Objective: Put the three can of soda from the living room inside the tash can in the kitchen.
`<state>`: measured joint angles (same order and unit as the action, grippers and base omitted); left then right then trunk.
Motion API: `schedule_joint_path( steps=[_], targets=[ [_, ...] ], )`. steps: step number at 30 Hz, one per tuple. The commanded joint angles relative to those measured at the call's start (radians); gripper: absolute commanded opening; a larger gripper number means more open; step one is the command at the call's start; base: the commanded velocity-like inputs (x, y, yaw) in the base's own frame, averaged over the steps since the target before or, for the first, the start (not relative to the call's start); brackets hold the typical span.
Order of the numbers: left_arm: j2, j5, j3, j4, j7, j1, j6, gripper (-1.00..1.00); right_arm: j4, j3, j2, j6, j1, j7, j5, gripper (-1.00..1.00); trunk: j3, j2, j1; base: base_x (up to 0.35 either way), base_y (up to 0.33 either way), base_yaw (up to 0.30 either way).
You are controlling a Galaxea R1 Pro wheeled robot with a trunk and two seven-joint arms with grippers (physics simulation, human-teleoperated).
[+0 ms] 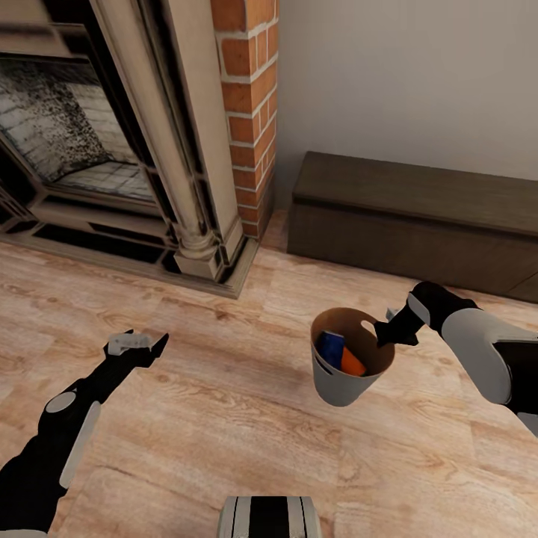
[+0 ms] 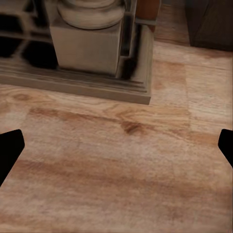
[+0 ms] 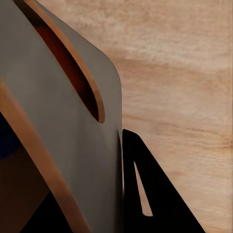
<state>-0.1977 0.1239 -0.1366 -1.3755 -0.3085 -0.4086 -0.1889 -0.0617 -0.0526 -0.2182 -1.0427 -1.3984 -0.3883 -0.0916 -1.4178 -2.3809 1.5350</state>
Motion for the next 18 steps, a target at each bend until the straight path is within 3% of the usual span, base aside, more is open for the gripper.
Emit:
schedule_joint_path(
  steps=[1, 8, 18],
  targets=[
    [0.0, 0.002, 0.0, -0.003, 0.0, 0.001, -0.005, 1.0, 0.0, 0.017, 0.0, -0.005, -0.001, -0.004, 0.027, -1.0, -0.003, -0.007, 0.004, 0.0, 0.0, 0.0],
    [0.0, 0.006, -0.001, -0.01, 0.0, 0.003, -0.016, 1.0, 0.0, 0.02, -0.002, -0.005, -0.001, -0.005, 0.027, -1.0, -0.025, -0.056, 0.031, 0.0, 0.0, 0.0],
    [0.003, 0.005, -0.002, -0.004, 0.001, 0.004, -0.011, 1.0, -0.001, 0.02, -0.007, -0.005, -0.001, -0.005, 0.026, -1.0, -0.025, -0.056, 0.031, 0.0, 0.0, 0.0]
  ],
)
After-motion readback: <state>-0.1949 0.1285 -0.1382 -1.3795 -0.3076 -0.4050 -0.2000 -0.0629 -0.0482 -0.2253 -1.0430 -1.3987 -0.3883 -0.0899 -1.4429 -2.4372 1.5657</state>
